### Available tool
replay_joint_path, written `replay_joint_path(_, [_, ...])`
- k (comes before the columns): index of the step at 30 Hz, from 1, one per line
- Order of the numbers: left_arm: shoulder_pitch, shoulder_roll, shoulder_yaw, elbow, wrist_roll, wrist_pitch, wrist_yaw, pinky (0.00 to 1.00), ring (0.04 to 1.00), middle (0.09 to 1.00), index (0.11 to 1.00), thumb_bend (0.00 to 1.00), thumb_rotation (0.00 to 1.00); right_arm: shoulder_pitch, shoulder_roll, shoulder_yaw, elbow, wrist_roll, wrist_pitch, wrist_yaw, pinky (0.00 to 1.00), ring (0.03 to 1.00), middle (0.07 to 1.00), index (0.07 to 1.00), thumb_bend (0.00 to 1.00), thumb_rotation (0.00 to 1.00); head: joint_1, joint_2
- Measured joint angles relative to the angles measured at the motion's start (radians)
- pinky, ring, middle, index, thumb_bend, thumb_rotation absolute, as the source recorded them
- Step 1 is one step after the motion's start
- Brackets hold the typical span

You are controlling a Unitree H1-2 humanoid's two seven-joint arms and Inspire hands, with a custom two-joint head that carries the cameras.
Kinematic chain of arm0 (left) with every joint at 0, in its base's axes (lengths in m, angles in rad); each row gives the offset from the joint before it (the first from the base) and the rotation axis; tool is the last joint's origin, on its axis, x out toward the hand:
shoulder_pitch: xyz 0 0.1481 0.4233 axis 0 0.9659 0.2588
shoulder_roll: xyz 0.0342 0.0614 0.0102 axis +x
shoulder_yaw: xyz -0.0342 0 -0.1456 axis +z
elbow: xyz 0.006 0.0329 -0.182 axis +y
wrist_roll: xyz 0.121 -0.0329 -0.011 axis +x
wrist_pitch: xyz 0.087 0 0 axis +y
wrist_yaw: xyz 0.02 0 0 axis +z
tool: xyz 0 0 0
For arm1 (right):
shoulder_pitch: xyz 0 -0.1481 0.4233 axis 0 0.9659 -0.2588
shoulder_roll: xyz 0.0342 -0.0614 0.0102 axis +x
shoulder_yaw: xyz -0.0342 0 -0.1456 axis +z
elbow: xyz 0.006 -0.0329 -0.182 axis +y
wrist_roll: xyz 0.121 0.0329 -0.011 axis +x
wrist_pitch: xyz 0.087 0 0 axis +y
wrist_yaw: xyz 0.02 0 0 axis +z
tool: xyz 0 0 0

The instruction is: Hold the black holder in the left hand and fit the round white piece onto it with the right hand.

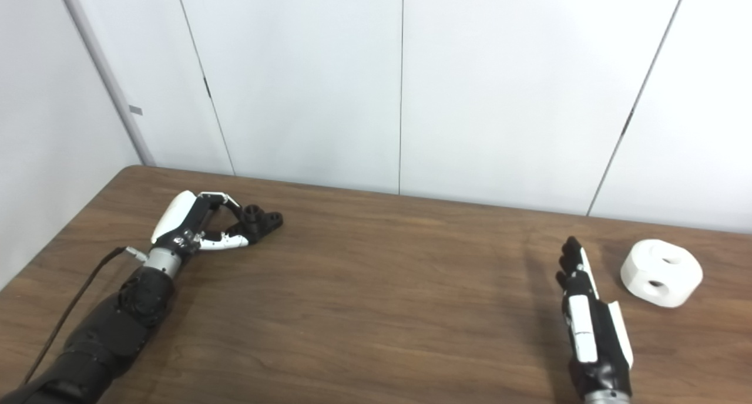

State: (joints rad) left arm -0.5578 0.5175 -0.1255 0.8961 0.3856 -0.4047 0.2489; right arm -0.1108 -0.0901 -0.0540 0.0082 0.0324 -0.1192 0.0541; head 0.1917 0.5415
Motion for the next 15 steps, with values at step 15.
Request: replay_joint_path(15, [0.024, 0.000, -0.019, -0.087, 0.010, 0.006, -0.061, 0.80, 0.839, 0.695, 0.485, 0.52, 0.04, -0.005, -0.009, -0.006, -0.003, 0.001, 0.007, 0.000, 0.99, 1.000, 1.000, 1.000, 0.56, 1.00, -0.017, 0.012])
